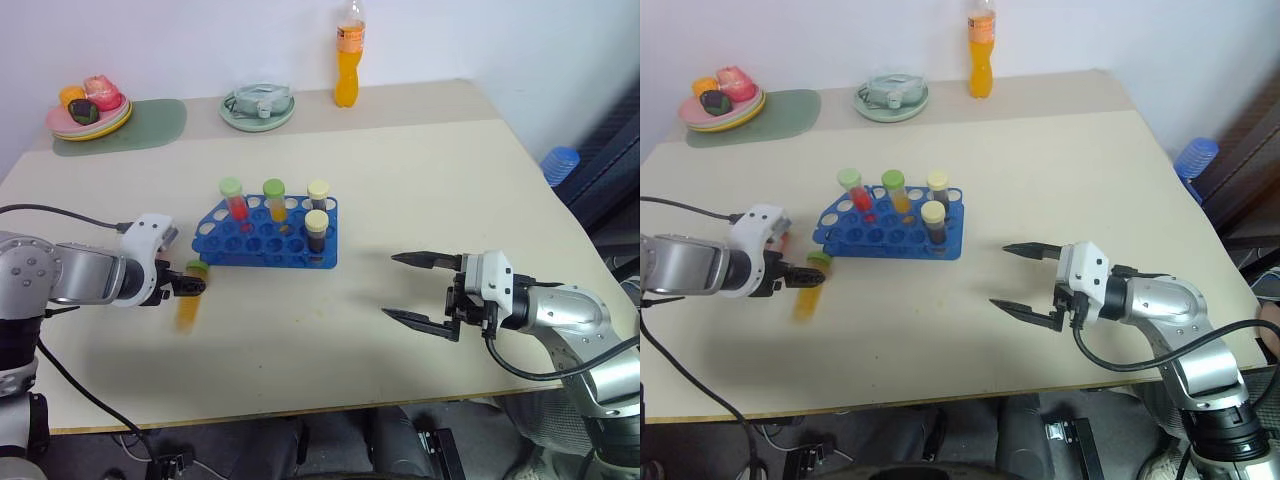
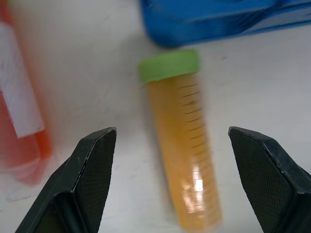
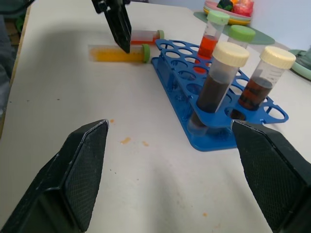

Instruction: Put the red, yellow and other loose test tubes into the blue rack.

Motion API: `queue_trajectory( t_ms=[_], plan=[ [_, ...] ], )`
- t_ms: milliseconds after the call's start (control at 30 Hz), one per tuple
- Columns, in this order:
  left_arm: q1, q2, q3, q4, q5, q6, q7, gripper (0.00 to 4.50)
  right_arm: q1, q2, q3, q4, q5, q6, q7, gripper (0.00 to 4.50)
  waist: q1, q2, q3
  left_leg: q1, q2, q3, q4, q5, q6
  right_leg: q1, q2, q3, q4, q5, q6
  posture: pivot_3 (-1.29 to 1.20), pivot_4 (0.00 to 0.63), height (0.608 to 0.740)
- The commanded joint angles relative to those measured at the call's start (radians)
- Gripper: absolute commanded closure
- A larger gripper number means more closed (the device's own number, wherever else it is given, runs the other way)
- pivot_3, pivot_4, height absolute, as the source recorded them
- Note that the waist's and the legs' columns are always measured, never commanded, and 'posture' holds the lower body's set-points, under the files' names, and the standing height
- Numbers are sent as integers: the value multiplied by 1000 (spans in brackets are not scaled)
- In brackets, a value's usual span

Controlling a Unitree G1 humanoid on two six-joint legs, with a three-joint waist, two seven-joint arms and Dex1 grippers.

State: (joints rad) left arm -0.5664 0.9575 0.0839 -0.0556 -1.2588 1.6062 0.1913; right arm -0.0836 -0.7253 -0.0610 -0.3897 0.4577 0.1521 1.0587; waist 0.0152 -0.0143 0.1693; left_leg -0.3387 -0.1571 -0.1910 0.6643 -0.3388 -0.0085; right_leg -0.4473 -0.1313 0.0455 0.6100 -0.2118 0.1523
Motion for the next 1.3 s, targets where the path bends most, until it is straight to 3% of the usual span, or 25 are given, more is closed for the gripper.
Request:
queue_trajectory(
  t_ms=[33,167,233,300,400,433,600,733,833,967,1067,1167,1300],
  plan=[
    [-56,-14,-19,54,-40,8,91,729,-13,-2,-26,-51,28,-5,-9,376,2,0,0,0,0,0,0,0,0,0,0,0,0,0,0,0,150,740],
    [-106,-81,-44,156,-59,8,210,729,-4,2,-18,-67,23,-5,-17,376,0,0,0,0,0,0,1,0,0,0,0,0,0,0,0,0,150,740],
    [-112,-89,-74,185,-68,8,260,1245,-3,-1,-21,-74,27,0,-20,335,0,-1,0,0,0,0,1,0,0,0,0,0,1,0,0,0,150,740],
    [-108,-77,-92,198,-111,8,290,1999,-2,-5,-27,-79,31,5,-21,335,-1,0,0,0,0,0,1,0,0,0,0,0,1,0,0,0,150,740],
    [-102,-75,-89,203,-147,8,335,3566,1,-7,-28,-81,31,7,-22,335,-1,0,0,0,0,0,1,0,0,0,0,0,1,0,0,0,150,740],
    [-99,-75,-84,200,-157,8,343,3720,0,-6,-27,-80,31,7,-23,335,-1,0,0,0,0,0,1,0,0,0,0,0,1,0,0,0,150,740],
    [-69,-80,-28,176,-200,8,402,3722,-8,0,-13,-66,25,-1,-23,335,-3,0,0,0,0,0,1,0,0,0,0,0,2,0,0,0,150,740],
    [55,31,86,-83,-278,8,141,3722,-54,20,13,-31,22,-2,-23,335,-11,-1,0,-1,0,3,1,0,0,-3,0,1,3,0,0,0,150,740],
    [198,118,149,-330,-94,-213,-227,3722,-77,29,29,-8,19,-4,-17,335,-6,-1,0,-2,0,4,1,0,0,-5,-1,1,3,0,0,0,150,740],
    [327,73,200,-470,153,-650,-676,3722,-95,31,31,11,27,-4,-9,335,13,0,1,-1,0,6,1,0,0,-2,-2,1,2,1,-1,0,150,740],
    [362,-35,175,-491,388,-913,-662,3722,-103,30,29,14,29,4,-11,335,23,1,1,0,2,8,1,-1,0,-1,-1,1,-1,2,-3,0,150,740],
    [322,-231,110,-418,616,-1218,-617,3722,-94,23,6,6,38,22,-28,335,28,1,1,0,4,8,1,-1,1,2,1,0,-7,4,-5,0,150,740],
    [289,-401,16,-285,819,-1440,-613,3722,-59,10,-26,-27,42,46,-58,335,27,-1,-1,-1,8,9,3,-1,2,5,6,-1,-16,11,-4,0,150,740]
  ],
)
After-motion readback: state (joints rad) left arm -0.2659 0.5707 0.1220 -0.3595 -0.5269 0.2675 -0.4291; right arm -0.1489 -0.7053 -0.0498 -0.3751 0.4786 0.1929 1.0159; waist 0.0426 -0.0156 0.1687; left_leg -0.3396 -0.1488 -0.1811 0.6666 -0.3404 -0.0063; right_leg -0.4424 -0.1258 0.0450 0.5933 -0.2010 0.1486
